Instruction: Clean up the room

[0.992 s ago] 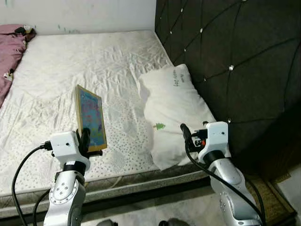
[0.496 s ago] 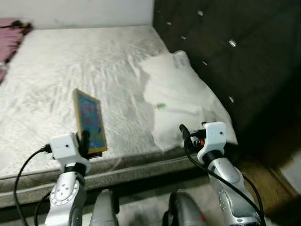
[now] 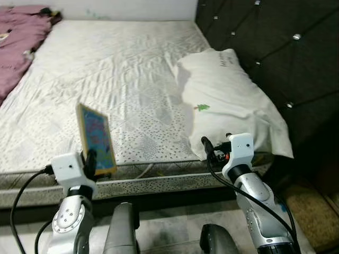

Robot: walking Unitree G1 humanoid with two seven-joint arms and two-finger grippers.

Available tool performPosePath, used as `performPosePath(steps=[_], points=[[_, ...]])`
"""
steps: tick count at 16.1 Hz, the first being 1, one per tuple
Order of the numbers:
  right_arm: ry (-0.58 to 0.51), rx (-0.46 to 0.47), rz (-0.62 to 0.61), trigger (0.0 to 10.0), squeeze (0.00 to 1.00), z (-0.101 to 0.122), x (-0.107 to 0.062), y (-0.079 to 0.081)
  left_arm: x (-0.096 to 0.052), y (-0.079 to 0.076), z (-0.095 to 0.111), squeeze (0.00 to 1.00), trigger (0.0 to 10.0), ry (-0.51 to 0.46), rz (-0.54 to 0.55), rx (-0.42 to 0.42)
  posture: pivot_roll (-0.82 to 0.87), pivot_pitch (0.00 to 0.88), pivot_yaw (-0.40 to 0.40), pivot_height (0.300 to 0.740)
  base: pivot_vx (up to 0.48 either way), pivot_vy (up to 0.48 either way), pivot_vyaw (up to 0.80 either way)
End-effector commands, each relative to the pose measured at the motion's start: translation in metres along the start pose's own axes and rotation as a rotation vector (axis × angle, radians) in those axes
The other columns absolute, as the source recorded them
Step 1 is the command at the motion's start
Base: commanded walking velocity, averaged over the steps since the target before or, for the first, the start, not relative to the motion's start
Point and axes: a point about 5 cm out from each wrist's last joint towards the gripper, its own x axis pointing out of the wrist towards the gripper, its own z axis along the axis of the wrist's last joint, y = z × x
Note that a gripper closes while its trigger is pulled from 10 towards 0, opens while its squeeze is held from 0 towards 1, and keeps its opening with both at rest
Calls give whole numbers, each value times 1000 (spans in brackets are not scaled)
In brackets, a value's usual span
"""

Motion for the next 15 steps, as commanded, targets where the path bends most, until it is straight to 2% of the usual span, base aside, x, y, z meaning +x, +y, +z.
performPosePath(steps=[1, 4, 13, 15], points=[[1, 2, 0, 10000, 0, -1, -1, -2, 0, -4, 8, 0, 10000, -47, -18, -5, 20, 103, -22, 600, 0, 0, 0], [-6, 9, 2, 10000, 0, -1, 0, -2, 1, -6, 10, 0, 10000, -66, -42, 20, 20, 103, -22, 590, 196, 0, 0], [-36, -16, 24, 10000, 0, 6, 0, 2, 2, -9, 10, 0, 10000, -65, -53, 6, 17, 122, -21, 590, 326, 0, 0], [-35, -32, 25, 10000, 0, 6, 0, 2, 2, -9, 10, 0, 10000, -63, -53, 3, 18, 123, -21, 590, 337, 0, 563]])
